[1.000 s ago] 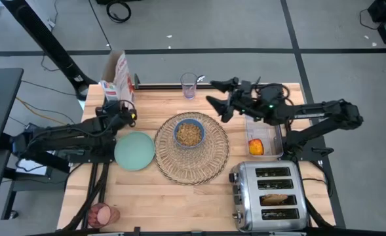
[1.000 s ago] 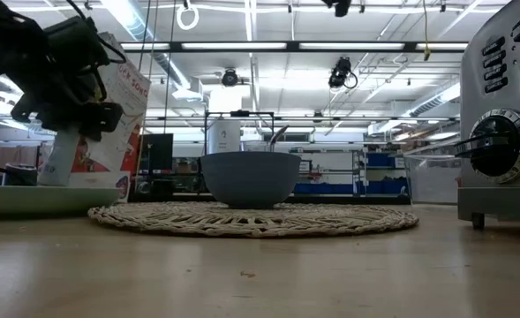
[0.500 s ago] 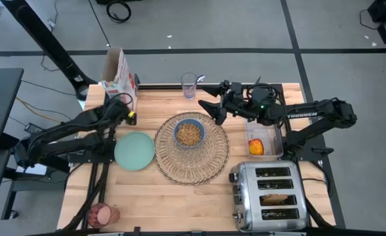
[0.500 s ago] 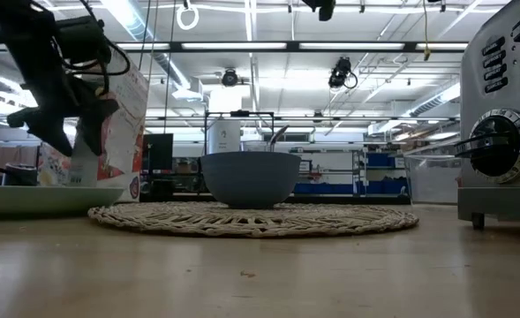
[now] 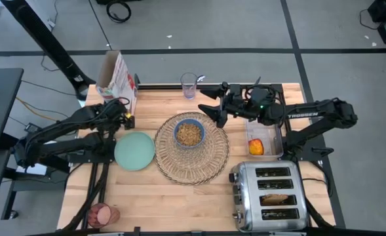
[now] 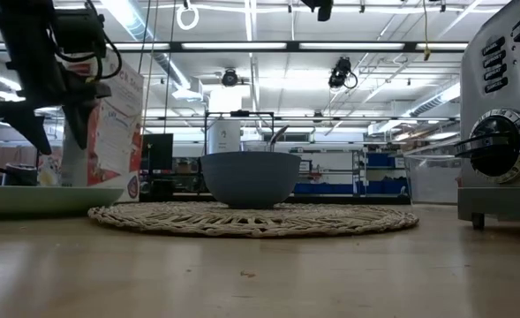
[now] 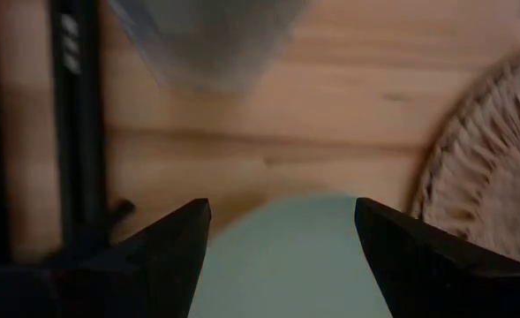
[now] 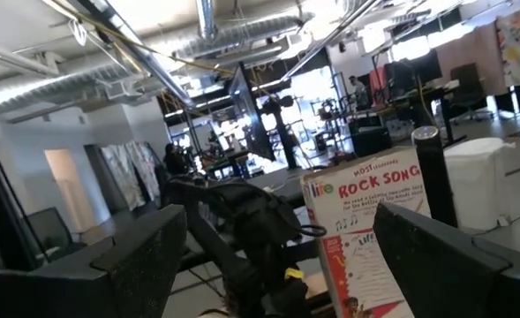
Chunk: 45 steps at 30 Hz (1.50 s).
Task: Arrange a breakfast setting
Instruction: Put the green plate on the table mat
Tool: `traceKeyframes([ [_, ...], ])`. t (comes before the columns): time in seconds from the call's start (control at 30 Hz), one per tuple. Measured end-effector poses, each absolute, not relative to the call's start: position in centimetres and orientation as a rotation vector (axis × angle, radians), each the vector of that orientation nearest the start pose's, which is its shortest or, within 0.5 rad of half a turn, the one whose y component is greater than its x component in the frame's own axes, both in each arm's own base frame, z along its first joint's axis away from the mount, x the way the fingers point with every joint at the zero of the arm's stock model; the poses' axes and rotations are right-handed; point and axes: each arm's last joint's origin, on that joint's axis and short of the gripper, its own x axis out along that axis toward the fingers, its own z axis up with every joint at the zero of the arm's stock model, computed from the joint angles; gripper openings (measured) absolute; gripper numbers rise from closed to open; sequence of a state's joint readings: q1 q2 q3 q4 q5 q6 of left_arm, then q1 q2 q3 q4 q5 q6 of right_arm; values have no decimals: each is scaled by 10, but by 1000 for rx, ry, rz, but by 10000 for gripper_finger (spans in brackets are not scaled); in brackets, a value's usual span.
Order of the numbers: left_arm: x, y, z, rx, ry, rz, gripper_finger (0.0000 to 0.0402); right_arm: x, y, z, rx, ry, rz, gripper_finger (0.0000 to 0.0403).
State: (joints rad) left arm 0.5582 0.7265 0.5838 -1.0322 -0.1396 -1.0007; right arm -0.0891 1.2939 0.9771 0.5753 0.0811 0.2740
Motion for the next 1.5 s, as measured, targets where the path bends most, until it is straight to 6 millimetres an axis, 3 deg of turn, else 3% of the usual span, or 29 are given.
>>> traceKeyframes([
  [0.4,108,30,215,-1093,853,952,290,279,-28,373,278,-287,-104,367],
  [0.8,122,-17,215,-1042,921,705,290,267,-32,377,220,-246,-118,367],
  [1.03,155,-60,211,-983,907,412,290,267,-38,377,208,-242,-115,367],
  [1.23,176,-92,199,-782,941,402,290,266,-41,376,190,-231,-84,367],
  [1.4,193,-103,188,-524,1013,469,285,266,-41,374,189,-198,-64,366],
  [1.5,199,-107,174,-481,1073,503,267,265,-39,373,182,-181,-29,360],
])
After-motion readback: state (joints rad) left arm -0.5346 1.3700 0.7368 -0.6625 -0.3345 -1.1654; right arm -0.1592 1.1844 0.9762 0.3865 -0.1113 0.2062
